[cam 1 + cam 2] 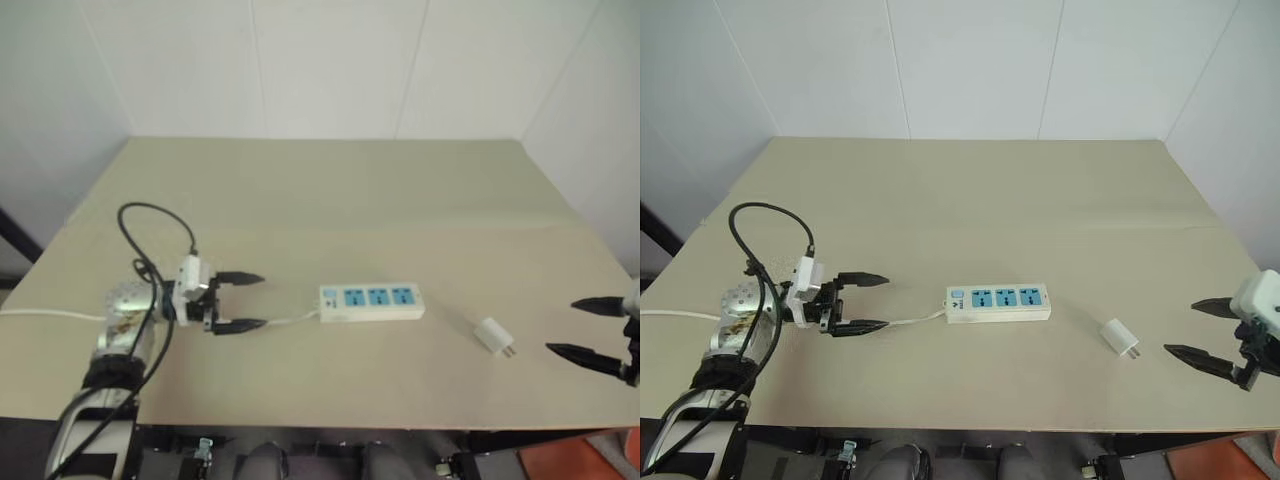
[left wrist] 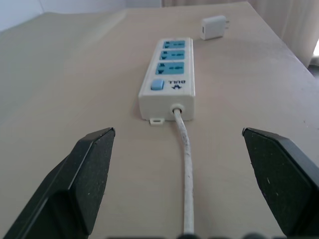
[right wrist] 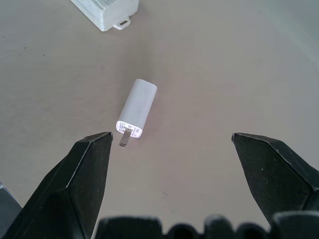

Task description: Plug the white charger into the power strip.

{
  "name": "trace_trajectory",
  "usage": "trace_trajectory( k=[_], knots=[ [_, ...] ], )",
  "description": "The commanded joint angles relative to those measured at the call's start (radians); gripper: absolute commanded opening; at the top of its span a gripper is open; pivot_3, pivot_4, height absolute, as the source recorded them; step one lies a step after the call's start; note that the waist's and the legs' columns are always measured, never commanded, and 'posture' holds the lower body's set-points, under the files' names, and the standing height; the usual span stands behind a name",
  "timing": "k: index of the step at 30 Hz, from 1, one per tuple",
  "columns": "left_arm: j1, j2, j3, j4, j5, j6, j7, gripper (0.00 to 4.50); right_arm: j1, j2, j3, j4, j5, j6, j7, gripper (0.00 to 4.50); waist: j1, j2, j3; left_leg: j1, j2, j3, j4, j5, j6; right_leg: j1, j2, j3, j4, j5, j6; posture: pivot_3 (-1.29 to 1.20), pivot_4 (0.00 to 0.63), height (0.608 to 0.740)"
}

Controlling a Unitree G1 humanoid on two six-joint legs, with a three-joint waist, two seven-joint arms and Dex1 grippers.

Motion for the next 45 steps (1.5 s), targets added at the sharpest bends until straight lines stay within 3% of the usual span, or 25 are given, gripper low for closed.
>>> trace_trajectory(
  k=[1, 9, 13, 16, 22, 28, 31, 36, 40, 45],
  knots=[
    [-0.021, 0.000, -0.048, 0.054, 0.079, -0.085, 0.010, 4.45, 0.002, -0.002, -0.028, -0.070, 0.025, 0.022, 0.001, 4.50, 0.000, 0.000, 0.000, 0.000, 0.000, 0.000, 0.000, 0.000, 0.000, 0.000, 0.000, 0.000, 0.000, 0.000, 0.000, 0.00, 0.150, 0.740],
    [-0.098, -0.097, -0.088, 0.192, 0.132, -0.104, 0.072, 4.45, 0.018, 0.018, 0.045, -0.260, 0.111, 0.094, 0.019, 4.50, 0.004, -0.002, 0.001, -0.001, 0.000, -0.001, 0.000, 0.000, 0.000, 0.000, 0.000, 0.000, 0.000, -0.001, 0.002, 0.00, 0.150, 0.740],
    [-0.142, -0.112, -0.106, 0.264, 0.164, -0.071, 0.075, 4.45, -0.006, 0.032, 0.096, -0.295, 0.088, 0.094, -0.041, 4.50, 0.003, -0.002, 0.001, -0.001, -0.001, -0.001, 0.000, 0.000, 0.000, 0.000, 0.000, -0.001, 0.000, -0.001, 0.001, 0.00, 0.150, 0.740],
    [-0.170, -0.112, -0.118, 0.310, 0.169, -0.055, 0.011, 3.91, -0.044, 0.056, 0.133, -0.330, 0.115, 0.115, -0.087, 4.50, 0.001, -0.002, 0.001, -0.001, -0.001, -0.001, 0.000, 0.000, 0.000, 0.000, 0.000, -0.001, 0.000, -0.001, 0.002, 0.00, 0.150, 0.740],
    [-0.193, -0.078, -0.166, 0.327, 0.247, -0.113, 0.008, 1.90, -0.094, 0.078, 0.173, -0.359, 0.120, 0.140, -0.153, 4.50, 0.001, -0.002, 0.001, -0.001, -0.001, -0.001, 0.000, 0.000, 0.000, 0.000, 0.000, -0.001, 0.000, -0.001, 0.001, 0.00, 0.150, 0.740],
    [-0.170, -0.078, -0.152, 0.289, 0.212, -0.104, -0.017, 0.02, -0.116, 0.075, 0.208, -0.360, 0.123, 0.164, -0.182, 4.50, -0.002, -0.002, 0.001, 0.000, -0.001, -0.001, 0.000, 0.000, 0.000, 0.000, 0.000, 0.000, 0.001, 0.000, 0.001, 0.00, 0.150, 0.740],
    [-0.122, -0.095, -0.110, 0.172, 0.150, -0.062, 0.030, 0.02, -0.122, 0.075, 0.229, -0.359, 0.104, 0.157, -0.196, 4.50, -0.004, -0.002, 0.001, 0.000, 0.000, -0.001, 0.000, 0.000, 0.000, 0.000, 0.000, 0.000, 0.001, 0.000, 0.001, 0.00, 0.150, 0.740],
    [0.043, -0.049, -0.112, -0.251, 0.026, 0.258, 0.040, 0.02, -0.132, 0.079, 0.253, -0.351, 0.091, 0.152, -0.214, 4.50, 0.001, -0.002, 0.001, -0.002, 0.000, -0.002, 0.000, 0.000, 0.000, -0.001, -0.001, 0.000, 0.001, 0.000, 0.001, 0.00, 0.150, 0.740],
    [0.158, 0.002, -0.142, -0.497, 0.058, 0.408, 0.142, 0.02, -0.136, 0.086, 0.275, -0.345, 0.075, 0.142, -0.228, 4.50, 0.007, -0.002, 0.001, -0.002, 0.000, -0.002, 0.000, 0.000, 0.000, -0.001, -0.001, -0.001, 0.000, 0.000, 0.001, 0.00, 0.150, 0.740],
    [0.226, 0.026, -0.152, -0.666, 0.075, 0.555, 0.275, 0.02, -0.140, 0.096, 0.295, -0.338, 0.056, 0.127, -0.236, 4.50, 0.008, -0.002, 0.001, -0.001, -0.001, -0.002, 0.000, 0.000, 0.000, 0.000, -0.001, -0.001, 0.000, -0.001, 0.001, 0.00, 0.150, 0.740]
  ],
)
